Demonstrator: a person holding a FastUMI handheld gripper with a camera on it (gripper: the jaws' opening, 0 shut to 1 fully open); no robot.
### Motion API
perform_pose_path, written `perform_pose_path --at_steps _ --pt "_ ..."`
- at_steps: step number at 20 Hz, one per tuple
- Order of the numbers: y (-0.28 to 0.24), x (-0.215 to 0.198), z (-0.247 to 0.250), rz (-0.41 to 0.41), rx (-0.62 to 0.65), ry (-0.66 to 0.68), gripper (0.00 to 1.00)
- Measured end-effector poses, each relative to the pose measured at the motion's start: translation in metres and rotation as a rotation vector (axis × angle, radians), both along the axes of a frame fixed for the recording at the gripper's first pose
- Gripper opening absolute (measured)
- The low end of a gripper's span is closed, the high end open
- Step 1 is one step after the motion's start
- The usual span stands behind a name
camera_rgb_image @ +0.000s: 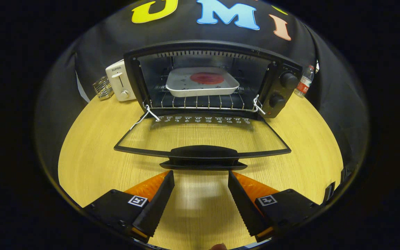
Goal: Open the toaster oven, put the food inside, and close the toaster oven door.
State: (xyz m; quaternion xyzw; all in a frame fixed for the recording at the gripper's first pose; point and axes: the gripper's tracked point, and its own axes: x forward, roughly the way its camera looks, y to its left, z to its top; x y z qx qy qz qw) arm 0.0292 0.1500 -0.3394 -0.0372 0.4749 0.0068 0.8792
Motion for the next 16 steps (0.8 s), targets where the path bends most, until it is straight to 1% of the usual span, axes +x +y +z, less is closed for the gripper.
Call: perform_pose_path --at_steps 5,11,16 --pt "0.003 0.007 0.028 0.008 0.027 -0.084 0.99" --pt "-0.005 0.035 0.062 0.017 0.004 -0.197 0.99" --pt "-0.005 0.057 0.09 0.08 0.007 -0.308 0.99"
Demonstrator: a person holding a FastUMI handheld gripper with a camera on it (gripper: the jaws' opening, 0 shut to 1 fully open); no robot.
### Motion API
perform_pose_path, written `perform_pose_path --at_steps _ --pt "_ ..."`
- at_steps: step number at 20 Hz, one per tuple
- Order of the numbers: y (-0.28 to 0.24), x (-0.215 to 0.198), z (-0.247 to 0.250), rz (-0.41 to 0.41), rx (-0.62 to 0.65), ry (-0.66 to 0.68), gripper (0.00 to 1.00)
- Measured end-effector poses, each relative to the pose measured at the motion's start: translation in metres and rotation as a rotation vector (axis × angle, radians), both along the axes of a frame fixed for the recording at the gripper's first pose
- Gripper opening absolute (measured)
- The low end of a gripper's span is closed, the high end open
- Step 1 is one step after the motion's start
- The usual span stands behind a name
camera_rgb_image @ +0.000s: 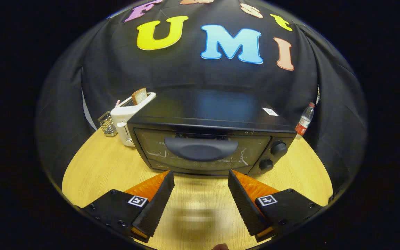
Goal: Open the toaster oven, put the food inside, and close the toaster oven door.
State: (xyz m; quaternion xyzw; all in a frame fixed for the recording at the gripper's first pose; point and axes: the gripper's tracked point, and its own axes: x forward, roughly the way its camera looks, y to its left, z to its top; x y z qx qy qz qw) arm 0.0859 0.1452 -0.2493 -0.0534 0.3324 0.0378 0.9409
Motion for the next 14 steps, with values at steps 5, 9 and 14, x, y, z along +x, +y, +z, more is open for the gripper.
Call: perform_pose_path --at_steps 5,9,14 --pt "-0.001 0.008 0.056 0.039 0.001 -0.19 0.99" --pt "-0.011 -0.003 0.103 0.051 0.012 -0.305 0.99" --pt "-0.03 -0.025 0.155 0.031 0.03 -0.42 0.99"
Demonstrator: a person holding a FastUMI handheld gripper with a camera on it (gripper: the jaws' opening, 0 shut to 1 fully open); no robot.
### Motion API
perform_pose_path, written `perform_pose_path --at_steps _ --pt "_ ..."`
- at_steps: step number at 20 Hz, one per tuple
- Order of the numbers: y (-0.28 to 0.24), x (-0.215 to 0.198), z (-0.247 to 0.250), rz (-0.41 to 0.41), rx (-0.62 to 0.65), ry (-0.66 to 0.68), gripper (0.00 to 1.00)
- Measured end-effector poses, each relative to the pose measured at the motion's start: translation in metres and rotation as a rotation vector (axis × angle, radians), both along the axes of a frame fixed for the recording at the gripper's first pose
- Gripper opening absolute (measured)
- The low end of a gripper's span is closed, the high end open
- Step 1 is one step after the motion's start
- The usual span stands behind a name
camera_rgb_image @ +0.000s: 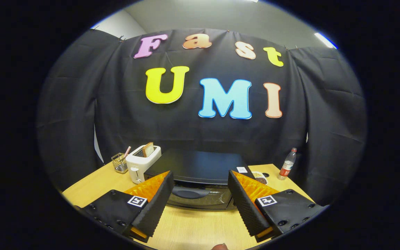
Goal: Open the toaster oven, put the food inside, and close the toaster oven door.
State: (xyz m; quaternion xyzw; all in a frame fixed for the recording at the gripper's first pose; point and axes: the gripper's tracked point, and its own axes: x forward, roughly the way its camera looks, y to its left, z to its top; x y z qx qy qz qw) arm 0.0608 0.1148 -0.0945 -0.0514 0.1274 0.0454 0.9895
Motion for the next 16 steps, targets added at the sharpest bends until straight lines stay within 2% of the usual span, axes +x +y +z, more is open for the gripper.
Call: perform_pose_path --at_steps 7,16 --pt "-0.042 -0.034 0.036 -0.046 0.019 -0.071 0.99" --pt "-0.078 -0.055 0.044 -0.094 0.01 -0.085 0.99"
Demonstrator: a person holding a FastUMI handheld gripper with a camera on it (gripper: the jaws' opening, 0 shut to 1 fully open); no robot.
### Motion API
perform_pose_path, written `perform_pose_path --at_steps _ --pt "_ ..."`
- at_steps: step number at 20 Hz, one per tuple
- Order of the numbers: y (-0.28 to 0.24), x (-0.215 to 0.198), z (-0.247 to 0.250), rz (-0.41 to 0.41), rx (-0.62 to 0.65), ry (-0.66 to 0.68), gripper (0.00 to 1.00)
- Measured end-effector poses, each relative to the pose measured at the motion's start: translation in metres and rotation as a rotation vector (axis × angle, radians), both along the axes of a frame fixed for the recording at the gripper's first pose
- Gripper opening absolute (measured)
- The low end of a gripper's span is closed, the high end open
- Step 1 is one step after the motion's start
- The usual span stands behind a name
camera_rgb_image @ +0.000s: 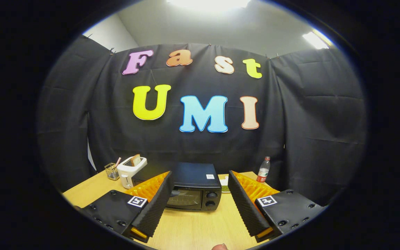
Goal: Open the toaster oven, put the food inside, and close the toaster oven door.
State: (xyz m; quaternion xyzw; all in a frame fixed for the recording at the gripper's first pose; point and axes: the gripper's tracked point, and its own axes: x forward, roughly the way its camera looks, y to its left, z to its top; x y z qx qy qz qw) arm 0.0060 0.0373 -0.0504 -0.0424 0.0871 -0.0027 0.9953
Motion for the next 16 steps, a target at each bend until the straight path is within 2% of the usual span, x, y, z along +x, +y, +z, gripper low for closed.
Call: perform_pose_path --at_steps 5,16 --pt "-0.0074 -0.0022 0.0111 -0.022 0.026 -0.036 0.99" --pt "-0.0067 -0.0028 0.0026 -0.02 0.066 -0.016 0.99"
